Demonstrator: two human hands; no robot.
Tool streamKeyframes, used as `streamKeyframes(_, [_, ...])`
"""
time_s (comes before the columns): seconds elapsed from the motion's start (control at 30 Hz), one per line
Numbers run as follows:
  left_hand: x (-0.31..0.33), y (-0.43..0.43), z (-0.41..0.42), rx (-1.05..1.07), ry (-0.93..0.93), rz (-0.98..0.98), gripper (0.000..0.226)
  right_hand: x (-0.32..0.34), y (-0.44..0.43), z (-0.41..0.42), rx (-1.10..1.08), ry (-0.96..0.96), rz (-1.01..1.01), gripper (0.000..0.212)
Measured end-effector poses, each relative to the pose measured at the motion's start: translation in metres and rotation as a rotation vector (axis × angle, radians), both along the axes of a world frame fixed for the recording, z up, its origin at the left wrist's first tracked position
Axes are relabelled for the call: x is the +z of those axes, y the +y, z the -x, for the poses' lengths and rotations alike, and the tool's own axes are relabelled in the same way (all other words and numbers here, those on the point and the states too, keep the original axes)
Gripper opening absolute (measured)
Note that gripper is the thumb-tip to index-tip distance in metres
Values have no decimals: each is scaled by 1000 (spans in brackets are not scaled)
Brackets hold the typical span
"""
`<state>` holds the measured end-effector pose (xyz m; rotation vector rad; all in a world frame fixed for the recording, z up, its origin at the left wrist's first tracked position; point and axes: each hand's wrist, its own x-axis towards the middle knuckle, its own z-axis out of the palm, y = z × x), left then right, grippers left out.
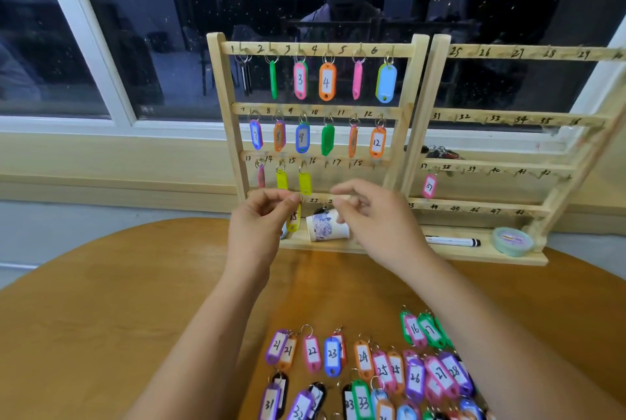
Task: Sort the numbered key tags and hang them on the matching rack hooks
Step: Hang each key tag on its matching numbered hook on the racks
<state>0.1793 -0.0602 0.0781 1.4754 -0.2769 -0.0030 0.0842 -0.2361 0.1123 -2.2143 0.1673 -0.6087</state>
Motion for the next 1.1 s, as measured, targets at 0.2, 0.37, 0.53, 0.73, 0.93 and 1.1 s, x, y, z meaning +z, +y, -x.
streamKeyframes(0.2, [9,-9,-1,28,-56,-18,10,-21,-20,58,44,92,-46,15])
streamKeyframes(0.37, [25,-20,-12,67,-142,-65,9,-33,-31,71,28,128,-53,15])
streamKeyframes(0.53, [39,-27,-24,138,-208,-122,9,-34,-47,74,5,145,-47,15])
streamKeyframes(0.73, [43,-35,-26,182,-258,-235,12,-29,-67,78,-31,140,-44,14])
streamKeyframes(0.93, [45,-34,-24,213,-252,-307,23,-32,-83,79,23,399,9,12])
streamKeyframes(1.1, [34,-25,-13,155,-217,-323,24,-37,-88,82,58,527,105,9])
